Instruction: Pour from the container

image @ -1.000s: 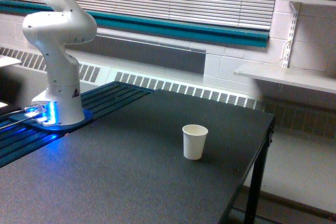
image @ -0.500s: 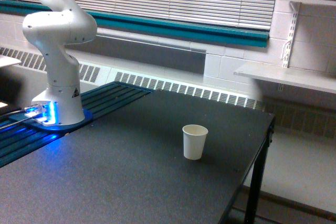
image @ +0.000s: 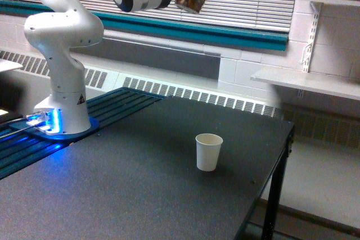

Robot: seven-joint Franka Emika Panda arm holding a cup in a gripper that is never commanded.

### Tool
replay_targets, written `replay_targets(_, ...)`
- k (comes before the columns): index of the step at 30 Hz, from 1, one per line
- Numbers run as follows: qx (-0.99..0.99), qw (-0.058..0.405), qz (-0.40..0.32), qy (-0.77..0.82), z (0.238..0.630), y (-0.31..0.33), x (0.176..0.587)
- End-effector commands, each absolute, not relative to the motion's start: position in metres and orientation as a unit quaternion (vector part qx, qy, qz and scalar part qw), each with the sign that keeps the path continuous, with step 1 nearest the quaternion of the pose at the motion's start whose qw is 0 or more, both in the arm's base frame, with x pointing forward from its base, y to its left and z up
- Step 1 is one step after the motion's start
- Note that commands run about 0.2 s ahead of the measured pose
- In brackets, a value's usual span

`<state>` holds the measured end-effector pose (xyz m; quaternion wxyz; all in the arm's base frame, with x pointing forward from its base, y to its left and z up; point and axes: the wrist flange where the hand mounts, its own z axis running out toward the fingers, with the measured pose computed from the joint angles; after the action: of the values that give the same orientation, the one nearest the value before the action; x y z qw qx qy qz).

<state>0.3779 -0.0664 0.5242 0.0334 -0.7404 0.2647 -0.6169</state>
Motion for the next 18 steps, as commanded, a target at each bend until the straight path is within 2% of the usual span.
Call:
replay_targets(1, -0.746, 0.001, -0.622, 0.237, 0.518, -0.066, 0.372)
replay_targets(8, -0.758, -0.020, -0.612, 0.224, 0.500, -0.071, 0.365)
replay_targets(18, -0.765, -0.027, -0.603, 0.223, 0.467, -0.076, 0.351)
